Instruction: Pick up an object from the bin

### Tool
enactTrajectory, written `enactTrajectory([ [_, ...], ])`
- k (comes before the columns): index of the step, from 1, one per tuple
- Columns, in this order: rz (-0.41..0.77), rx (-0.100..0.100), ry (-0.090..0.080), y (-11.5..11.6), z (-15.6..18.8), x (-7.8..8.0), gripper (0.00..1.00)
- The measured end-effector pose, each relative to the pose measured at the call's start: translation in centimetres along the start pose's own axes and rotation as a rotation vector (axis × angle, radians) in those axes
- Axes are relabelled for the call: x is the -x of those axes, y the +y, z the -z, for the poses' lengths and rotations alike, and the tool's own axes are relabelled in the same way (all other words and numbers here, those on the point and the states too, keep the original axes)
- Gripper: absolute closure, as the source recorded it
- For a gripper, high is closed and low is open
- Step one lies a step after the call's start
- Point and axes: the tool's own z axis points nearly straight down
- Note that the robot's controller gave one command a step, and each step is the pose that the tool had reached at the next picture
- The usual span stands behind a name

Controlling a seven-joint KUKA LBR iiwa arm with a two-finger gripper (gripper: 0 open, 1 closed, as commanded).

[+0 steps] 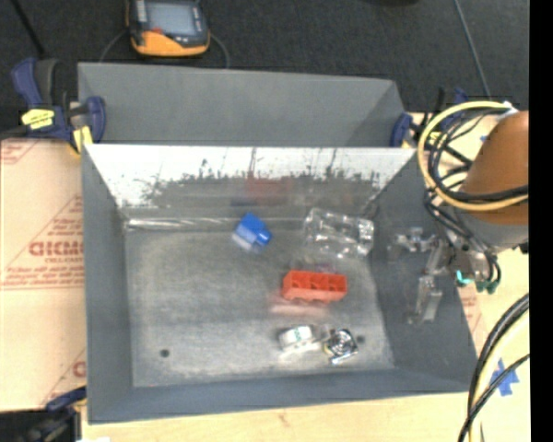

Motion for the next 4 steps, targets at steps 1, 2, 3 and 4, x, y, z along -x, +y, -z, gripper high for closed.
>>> enactTrajectory([
  [1, 0.045, 0.001, -0.002, 6.6, -11.6, -1.9, 0.00],
  [2, 0.300, -0.002, -0.018, 13.3, -10.6, -4.7, 0.00],
  [3, 0.302, -0.001, -0.007, 13.2, -10.8, -5.0, 1.00],
  [4, 0.304, -0.003, -0.015, 13.3, -1.9, -3.2, 1.00],
])
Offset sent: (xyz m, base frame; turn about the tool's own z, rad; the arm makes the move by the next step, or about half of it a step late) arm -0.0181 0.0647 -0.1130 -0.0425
